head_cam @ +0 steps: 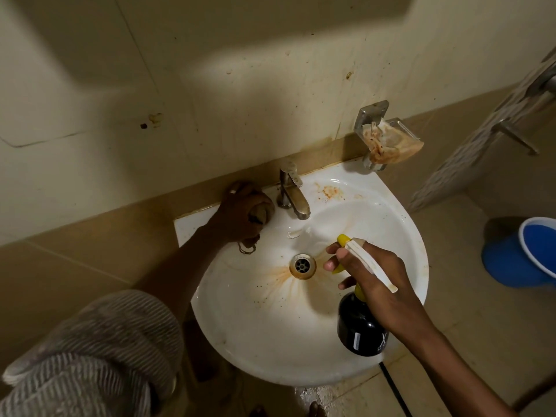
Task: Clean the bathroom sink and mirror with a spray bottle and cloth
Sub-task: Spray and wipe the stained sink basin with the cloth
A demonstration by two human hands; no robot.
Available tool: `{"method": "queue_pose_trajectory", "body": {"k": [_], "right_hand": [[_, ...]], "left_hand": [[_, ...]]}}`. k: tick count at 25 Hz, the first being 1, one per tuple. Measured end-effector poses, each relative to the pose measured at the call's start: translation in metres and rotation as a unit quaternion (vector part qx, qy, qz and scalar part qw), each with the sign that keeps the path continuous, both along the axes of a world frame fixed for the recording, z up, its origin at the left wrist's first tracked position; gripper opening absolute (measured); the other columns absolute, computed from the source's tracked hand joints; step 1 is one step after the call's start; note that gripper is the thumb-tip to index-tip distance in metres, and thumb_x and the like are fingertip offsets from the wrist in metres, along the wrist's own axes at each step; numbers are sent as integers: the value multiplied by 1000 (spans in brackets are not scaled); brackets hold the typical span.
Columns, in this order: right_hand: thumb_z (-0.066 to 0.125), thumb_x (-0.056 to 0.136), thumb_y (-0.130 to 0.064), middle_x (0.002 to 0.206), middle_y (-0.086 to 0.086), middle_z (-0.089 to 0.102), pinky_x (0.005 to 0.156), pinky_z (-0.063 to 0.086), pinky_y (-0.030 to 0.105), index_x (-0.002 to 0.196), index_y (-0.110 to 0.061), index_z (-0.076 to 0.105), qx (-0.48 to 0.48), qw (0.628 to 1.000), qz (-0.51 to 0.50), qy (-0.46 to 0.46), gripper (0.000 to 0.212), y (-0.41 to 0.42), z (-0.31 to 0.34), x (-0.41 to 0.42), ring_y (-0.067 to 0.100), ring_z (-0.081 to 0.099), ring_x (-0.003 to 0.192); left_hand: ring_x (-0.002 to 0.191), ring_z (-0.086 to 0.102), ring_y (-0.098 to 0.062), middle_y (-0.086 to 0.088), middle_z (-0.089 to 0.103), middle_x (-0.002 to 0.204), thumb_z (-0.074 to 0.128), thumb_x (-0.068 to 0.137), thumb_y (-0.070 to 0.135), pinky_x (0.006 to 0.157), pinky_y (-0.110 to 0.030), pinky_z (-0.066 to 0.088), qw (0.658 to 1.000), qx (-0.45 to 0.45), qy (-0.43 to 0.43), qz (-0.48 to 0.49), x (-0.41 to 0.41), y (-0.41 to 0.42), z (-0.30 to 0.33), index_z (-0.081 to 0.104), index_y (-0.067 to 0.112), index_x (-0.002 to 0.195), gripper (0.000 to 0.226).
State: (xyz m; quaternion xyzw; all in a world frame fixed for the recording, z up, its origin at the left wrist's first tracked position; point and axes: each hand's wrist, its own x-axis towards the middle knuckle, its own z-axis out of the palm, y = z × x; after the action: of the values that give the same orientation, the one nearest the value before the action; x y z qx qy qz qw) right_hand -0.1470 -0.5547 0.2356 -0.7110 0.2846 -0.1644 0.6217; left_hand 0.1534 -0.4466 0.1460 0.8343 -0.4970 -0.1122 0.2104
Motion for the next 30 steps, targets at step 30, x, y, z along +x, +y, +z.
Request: {"method": "queue_pose_trajectory", "body": {"k": [30], "right_hand": [[61,101,-40,92,2,82,71,62,37,99,-28,81,5,1000,21,-8,23,2,-4,-10,24,76,90]], "left_hand": [[130,43,-31,-5,47,139,56,63,26,107,-39,36,982,-25,150,112,-30,-18,3,66,21,119,57]]}}
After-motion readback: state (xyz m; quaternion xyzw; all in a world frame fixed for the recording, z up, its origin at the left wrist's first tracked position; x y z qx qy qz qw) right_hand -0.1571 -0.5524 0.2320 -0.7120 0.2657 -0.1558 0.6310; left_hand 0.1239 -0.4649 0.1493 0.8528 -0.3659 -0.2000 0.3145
